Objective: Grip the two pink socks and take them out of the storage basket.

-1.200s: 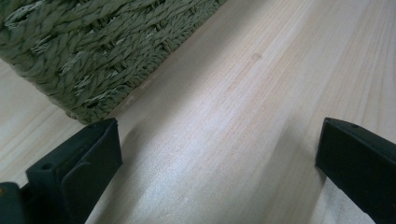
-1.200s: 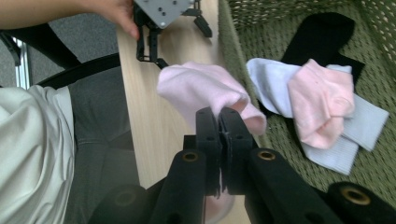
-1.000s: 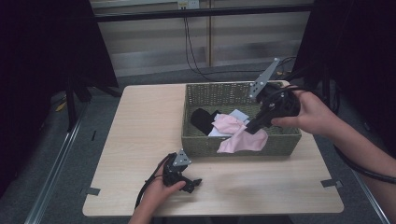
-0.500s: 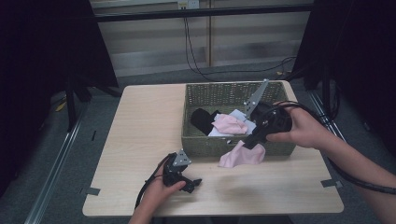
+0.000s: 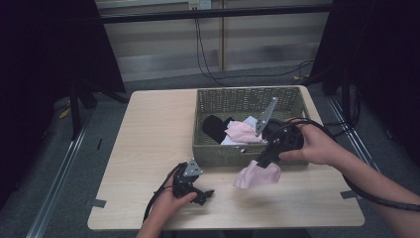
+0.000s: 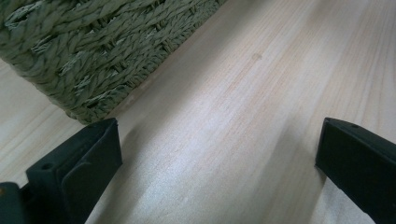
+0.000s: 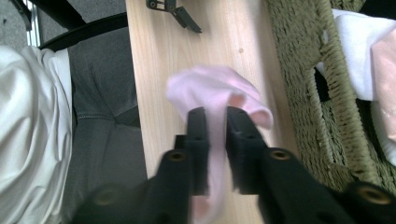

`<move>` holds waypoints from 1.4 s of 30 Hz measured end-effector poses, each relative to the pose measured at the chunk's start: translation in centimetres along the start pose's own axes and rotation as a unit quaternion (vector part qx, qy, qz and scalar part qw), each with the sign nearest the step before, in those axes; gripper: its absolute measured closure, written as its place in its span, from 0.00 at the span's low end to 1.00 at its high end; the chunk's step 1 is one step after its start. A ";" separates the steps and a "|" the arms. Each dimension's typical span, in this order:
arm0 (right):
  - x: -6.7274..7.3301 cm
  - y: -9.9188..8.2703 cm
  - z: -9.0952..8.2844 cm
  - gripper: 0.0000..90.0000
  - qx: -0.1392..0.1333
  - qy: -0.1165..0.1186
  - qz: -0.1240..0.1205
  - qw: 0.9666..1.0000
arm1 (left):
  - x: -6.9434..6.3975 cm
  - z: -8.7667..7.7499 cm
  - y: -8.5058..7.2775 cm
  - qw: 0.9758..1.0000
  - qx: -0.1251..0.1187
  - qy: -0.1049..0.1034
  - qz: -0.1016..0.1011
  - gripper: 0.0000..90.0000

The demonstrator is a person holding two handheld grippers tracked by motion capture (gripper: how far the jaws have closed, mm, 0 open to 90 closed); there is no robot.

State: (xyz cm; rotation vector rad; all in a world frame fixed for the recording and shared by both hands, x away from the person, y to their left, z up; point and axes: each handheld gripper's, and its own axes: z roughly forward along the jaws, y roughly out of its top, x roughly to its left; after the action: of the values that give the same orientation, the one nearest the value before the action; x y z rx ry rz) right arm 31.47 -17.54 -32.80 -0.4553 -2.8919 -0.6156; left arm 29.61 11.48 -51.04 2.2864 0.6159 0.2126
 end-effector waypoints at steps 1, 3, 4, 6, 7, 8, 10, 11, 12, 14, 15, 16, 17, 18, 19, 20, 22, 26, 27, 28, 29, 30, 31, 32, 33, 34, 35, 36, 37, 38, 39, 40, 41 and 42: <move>0.0 0.0 0.0 0.80 -0.001 -0.003 -0.002 1.000 | 0.0 0.0 0.0 1.000 0.000 0.000 0.000 0.00; 0.0 0.0 -0.2 0.78 -0.002 -0.008 -0.004 1.000 | 0.0 0.0 0.0 1.000 0.000 0.000 0.000 0.00; 0.0 0.0 -0.4 0.76 -0.005 -0.006 -0.005 1.000 | 0.0 0.0 0.0 1.000 0.000 0.000 0.000 0.00; -0.2 0.1 -0.6 0.73 -0.013 -0.012 -0.006 1.000 | 0.0 0.0 0.0 1.000 0.000 0.000 0.000 0.00; -0.3 0.2 -0.6 0.72 -0.008 -0.014 -0.001 1.000 | 0.0 0.0 0.0 1.000 0.000 0.000 0.000 0.00; -0.4 0.2 -0.6 0.70 -0.011 -0.017 0.003 1.000 | 0.0 0.0 0.0 1.000 0.000 0.000 0.001 0.00; -0.7 0.3 -0.6 0.66 -0.011 -0.023 0.008 1.000 | 0.0 0.0 0.0 1.000 0.000 0.000 0.001 0.00; -1.0 0.4 -0.6 0.64 -0.012 -0.027 0.007 1.000 | 0.0 0.0 0.0 1.000 0.000 0.000 0.001 0.00; -1.4 0.6 -0.6 0.63 -0.014 -0.031 0.014 0.999 | 0.0 0.0 0.0 1.000 0.000 0.000 0.001 0.00; -2.3 0.7 -0.7 0.63 -0.020 -0.038 0.022 0.999 | 0.0 0.0 0.0 1.000 0.002 -0.001 0.001 0.00; -2.8 0.8 -0.7 0.61 -0.021 -0.042 0.029 0.998 | 0.0 0.0 0.0 1.000 0.002 -0.001 0.001 0.00; -3.4 0.9 -0.7 0.61 -0.023 -0.049 0.036 0.998 | 0.0 0.0 0.0 1.000 0.002 -0.001 0.001 0.00; -3.9 0.9 -0.7 0.61 -0.023 -0.054 0.042 0.997 | 0.0 0.0 0.0 1.000 0.002 -0.001 0.001 0.00; -4.5 1.0 -0.7 0.61 -0.022 -0.061 0.048 0.997 | 0.0 0.0 0.0 1.000 0.002 -0.001 0.002 0.00; -5.2 1.0 -0.6 0.61 -0.021 -0.066 0.054 0.996 | 0.0 0.0 0.0 1.000 0.002 -0.001 0.001 0.00; -5.8 1.0 -0.6 0.61 -0.026 -0.073 0.063 0.995 | 0.0 0.0 0.0 1.000 0.002 -0.001 0.001 0.00; -7.0 1.1 -0.3 0.60 -0.029 -0.081 0.074 0.994 | 0.0 0.0 0.0 1.000 0.002 -0.001 0.001 0.00; -9.0 1.4 0.6 0.59 -0.020 -0.098 0.091 0.991 | 0.0 0.0 0.0 1.000 0.002 -0.001 0.001 0.00; -9.4 1.4 0.8 0.59 -0.018 -0.099 0.098 0.990 | 0.0 0.0 0.0 1.000 0.002 -0.002 0.001 0.00; -9.7 1.5 1.2 0.59 -0.015 -0.102 0.096 0.990 | 0.0 0.0 0.0 1.000 0.002 -0.002 0.001 0.00; -10.1 1.7 1.5 0.59 -0.010 -0.107 0.098 0.989 | 0.0 0.0 0.0 1.000 0.002 -0.002 0.001 0.00; -10.4 1.8 1.7 0.58 -0.013 -0.107 0.101 0.989 | 0.0 0.0 0.0 1.000 0.002 -0.002 0.001 0.00; -10.8 1.8 2.0 0.58 -0.013 -0.105 0.099 0.989 | 0.0 0.0 0.0 1.000 0.002 -0.002 0.001 0.00; -11.0 1.9 2.2 0.58 -0.011 -0.109 0.105 0.989 | 0.0 0.0 0.0 1.000 0.001 -0.002 0.001 0.00; -11.4 2.0 2.5 0.57 -0.010 -0.113 0.106 0.988 | 0.0 0.0 0.0 1.000 0.001 -0.002 0.001 0.00; -11.6 2.0 2.8 0.57 -0.008 -0.112 0.111 0.987 | 0.0 0.0 0.0 1.000 0.001 -0.002 0.001 0.00; -11.9 2.0 3.0 0.57 -0.005 -0.112 0.111 0.987 | 0.0 0.0 0.0 1.000 0.001 -0.002 0.001 0.00; -12.2 2.0 3.3 0.57 -0.005 -0.115 0.110 0.987 | 0.0 0.0 0.0 1.000 0.001 -0.002 0.001 0.00; -12.6 2.0 3.6 0.57 -0.003 -0.117 0.112 0.987 | 0.0 0.0 0.0 1.000 0.001 -0.002 0.001 0.00; -12.8 2.0 3.9 0.57 -0.001 -0.116 0.116 0.986 | 0.0 0.0 0.0 1.000 0.001 -0.002 0.001 0.00; -13.0 2.0 4.1 0.56 0.001 -0.116 0.122 0.986 | 0.0 0.0 0.0 1.000 0.001 -0.002 0.001 0.00; -13.4 1.9 4.3 0.55 0.000 -0.117 0.120 0.986 | 0.0 0.0 0.0 1.000 0.001 -0.002 0.001 0.00; -13.6 1.8 4.6 0.55 0.001 -0.119 0.123 0.985 | 0.0 0.0 0.0 1.000 0.001 -0.002 0.001 0.00; -14.0 1.7 4.8 0.55 0.001 -0.120 0.125 0.985 | 0.0 0.0 0.0 1.000 0.002 -0.002 0.001 0.00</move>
State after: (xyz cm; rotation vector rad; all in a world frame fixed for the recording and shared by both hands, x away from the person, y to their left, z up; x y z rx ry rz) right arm 44.80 -17.73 -39.40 -0.9344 -2.9836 -0.5495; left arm 29.63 11.51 -51.01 2.2902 0.6113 0.2076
